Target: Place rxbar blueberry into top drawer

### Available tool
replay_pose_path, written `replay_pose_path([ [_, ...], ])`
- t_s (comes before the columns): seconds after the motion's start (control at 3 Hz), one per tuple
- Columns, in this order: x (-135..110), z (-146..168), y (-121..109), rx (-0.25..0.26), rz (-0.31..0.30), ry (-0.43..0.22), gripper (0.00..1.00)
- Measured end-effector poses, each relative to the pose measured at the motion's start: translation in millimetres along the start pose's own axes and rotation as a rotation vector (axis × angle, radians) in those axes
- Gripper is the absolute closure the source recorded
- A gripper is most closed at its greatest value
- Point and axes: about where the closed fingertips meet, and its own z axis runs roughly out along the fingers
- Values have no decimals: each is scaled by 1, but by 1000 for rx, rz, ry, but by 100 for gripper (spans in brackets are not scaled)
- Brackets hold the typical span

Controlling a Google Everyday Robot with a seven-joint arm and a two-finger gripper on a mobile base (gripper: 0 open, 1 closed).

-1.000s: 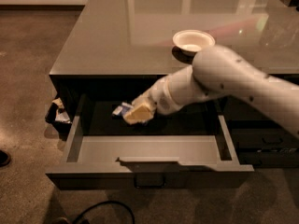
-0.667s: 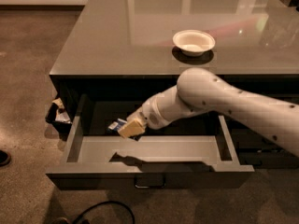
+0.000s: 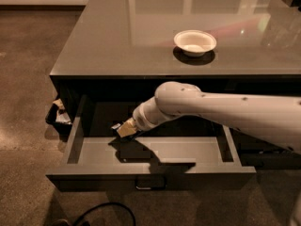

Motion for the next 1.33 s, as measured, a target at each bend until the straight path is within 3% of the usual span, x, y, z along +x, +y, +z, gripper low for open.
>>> replay_pose_path([
  [0.33,-7,20,-30,88,75,41,64],
  [0.67,-14,34,-46,135,138,61,41],
  [1.33,-14,35,-47,138,156,63,0],
])
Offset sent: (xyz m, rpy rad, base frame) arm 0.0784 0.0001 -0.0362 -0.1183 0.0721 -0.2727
